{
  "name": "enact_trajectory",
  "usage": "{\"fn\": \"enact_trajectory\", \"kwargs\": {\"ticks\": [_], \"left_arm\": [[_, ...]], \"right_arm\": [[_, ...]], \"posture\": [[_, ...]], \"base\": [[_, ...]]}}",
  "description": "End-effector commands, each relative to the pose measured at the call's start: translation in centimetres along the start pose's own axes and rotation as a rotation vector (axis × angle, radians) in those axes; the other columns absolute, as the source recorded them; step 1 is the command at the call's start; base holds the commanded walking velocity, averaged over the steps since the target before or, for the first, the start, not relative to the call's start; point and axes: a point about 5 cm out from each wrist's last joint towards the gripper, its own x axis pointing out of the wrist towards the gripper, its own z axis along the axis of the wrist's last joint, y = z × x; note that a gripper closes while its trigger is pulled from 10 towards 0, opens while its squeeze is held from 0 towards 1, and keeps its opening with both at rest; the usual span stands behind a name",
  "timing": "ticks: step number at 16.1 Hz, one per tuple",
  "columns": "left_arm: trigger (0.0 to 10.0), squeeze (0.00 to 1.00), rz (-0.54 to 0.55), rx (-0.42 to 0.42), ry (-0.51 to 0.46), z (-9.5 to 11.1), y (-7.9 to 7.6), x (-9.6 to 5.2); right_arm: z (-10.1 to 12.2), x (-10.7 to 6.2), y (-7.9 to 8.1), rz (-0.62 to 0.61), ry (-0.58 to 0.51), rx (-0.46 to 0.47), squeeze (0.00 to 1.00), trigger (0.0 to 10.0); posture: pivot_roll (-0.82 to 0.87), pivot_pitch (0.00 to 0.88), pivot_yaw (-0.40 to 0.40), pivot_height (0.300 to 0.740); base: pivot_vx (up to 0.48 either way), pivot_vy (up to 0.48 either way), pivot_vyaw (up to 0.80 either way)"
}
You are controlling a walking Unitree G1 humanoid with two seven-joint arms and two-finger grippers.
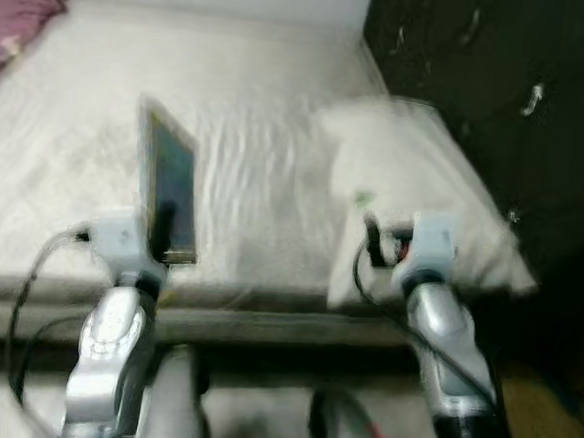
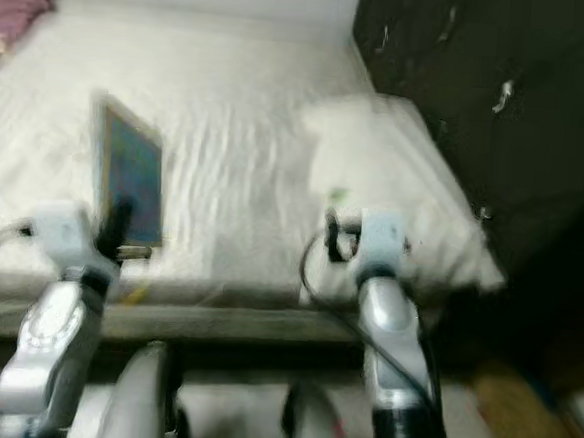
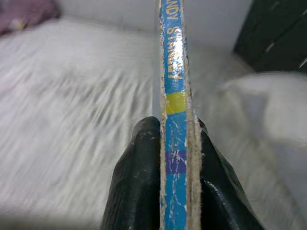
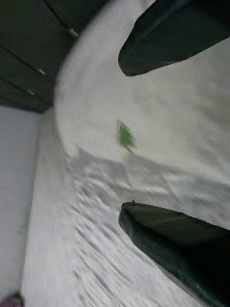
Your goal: Clean up the room
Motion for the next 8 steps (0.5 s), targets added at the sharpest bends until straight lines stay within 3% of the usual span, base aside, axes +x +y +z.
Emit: {"fn": "enact_trajectory", "kwargs": {"ticks": [1, 2, 8], "left_arm": [[10.0, 0.00, -0.017, 0.011, -0.069, 1.59, -0.08, 0.44], [10.0, 0.00, -0.021, 0.011, -0.071, 1.63, -0.09, 0.43], [10.0, 0.00, -0.026, 0.011, -0.098, 2.40, 0.38, 1.18]], "right_arm": [[0.45, 0.26, 0.20, 0.012, -0.012, 0.001, 0.00, 10.0], [0.43, 0.27, 0.14, 0.012, -0.009, 0.000, 0.00, 10.0], [0.71, 0.56, 0.33, 0.020, -0.015, -0.010, 0.00, 10.0]], "posture": [[-0.05, 0.034, -0.050, 0.629], [-0.04, 0.037, -0.058, 0.629], [-0.05, 0.054, -0.051, 0.629]], "base": [[0.000, 0.000, 0.00], [0.000, 0.000, 0.00], [0.316, 0.000, 0.00]]}}
